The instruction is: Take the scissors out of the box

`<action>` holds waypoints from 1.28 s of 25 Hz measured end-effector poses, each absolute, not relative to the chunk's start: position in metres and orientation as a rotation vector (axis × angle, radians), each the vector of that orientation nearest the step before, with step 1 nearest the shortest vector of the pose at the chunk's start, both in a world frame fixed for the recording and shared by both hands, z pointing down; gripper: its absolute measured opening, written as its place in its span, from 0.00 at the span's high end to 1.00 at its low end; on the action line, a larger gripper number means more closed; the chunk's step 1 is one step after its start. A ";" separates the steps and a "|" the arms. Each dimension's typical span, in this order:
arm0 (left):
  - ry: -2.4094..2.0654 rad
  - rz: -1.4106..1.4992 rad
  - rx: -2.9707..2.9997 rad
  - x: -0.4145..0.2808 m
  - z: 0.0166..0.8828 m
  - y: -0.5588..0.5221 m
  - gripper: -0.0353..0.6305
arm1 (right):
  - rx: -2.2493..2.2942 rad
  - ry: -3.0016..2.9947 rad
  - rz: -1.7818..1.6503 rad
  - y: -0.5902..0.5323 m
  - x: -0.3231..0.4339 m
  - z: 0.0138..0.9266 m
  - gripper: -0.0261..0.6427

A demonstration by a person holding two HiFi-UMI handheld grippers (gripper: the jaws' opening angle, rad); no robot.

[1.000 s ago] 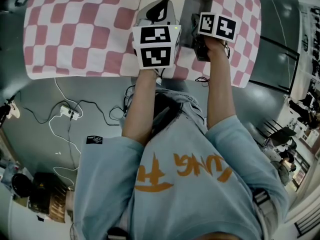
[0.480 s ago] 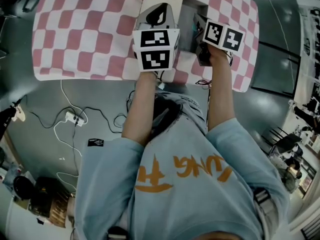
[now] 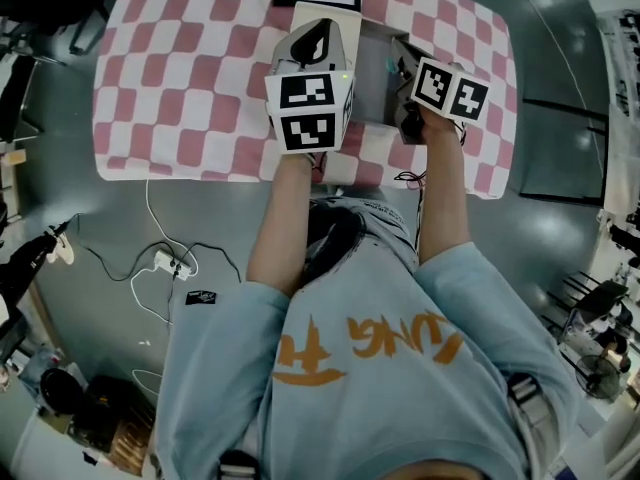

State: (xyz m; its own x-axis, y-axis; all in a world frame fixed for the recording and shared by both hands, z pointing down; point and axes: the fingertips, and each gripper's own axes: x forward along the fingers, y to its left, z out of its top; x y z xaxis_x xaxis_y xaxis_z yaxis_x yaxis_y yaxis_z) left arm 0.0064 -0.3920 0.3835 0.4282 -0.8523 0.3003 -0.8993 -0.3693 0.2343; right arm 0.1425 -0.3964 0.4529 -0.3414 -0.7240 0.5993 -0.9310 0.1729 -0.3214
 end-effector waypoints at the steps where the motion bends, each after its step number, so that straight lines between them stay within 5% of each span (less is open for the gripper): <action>1: -1.501 0.178 2.341 0.007 0.378 -0.392 0.92 | 1.587 -2.168 0.937 -0.397 0.143 0.447 0.97; 32: -1.628 -0.113 2.545 0.012 0.260 -0.383 0.92 | 1.893 -2.633 0.383 -0.367 0.175 0.276 0.97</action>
State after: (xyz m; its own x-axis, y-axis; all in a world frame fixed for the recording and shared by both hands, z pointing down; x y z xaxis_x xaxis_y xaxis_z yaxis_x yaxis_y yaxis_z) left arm 0.0120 -0.3834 0.2603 0.4191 -0.9079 0.0009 -0.8992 -0.4149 0.1391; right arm 0.1750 -0.3665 0.2760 -0.3227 -0.9458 0.0362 -0.9168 0.3029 -0.2601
